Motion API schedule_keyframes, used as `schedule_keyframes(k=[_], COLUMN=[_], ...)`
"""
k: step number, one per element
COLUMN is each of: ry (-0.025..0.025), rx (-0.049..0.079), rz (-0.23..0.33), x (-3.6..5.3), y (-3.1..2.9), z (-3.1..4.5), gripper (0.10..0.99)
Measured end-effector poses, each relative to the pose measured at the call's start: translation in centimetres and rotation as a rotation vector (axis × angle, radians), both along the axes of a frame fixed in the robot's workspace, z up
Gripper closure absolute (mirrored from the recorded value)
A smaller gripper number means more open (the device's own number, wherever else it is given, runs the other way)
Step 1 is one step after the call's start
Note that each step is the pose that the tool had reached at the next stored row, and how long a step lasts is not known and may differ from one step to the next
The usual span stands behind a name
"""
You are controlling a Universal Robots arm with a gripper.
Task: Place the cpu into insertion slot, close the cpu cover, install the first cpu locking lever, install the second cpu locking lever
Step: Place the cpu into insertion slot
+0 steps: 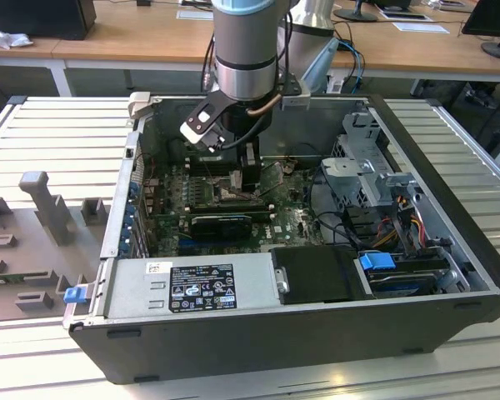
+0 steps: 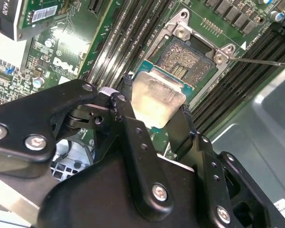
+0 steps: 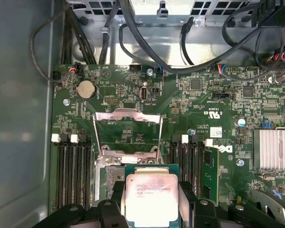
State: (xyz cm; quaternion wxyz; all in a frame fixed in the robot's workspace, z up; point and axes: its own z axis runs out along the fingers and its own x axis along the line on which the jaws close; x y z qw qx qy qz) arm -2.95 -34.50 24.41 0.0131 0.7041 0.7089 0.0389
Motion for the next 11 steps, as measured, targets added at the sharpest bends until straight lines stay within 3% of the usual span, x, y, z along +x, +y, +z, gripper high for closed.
schedule_keyframes(k=[8,11], ry=[-0.0008,-0.0009], rx=[0.0,0.0], rz=[0.0,0.0], x=[-0.22,-0.87], y=[0.67,1.09], z=[-0.41,-0.67], gripper=[0.553,0.553])
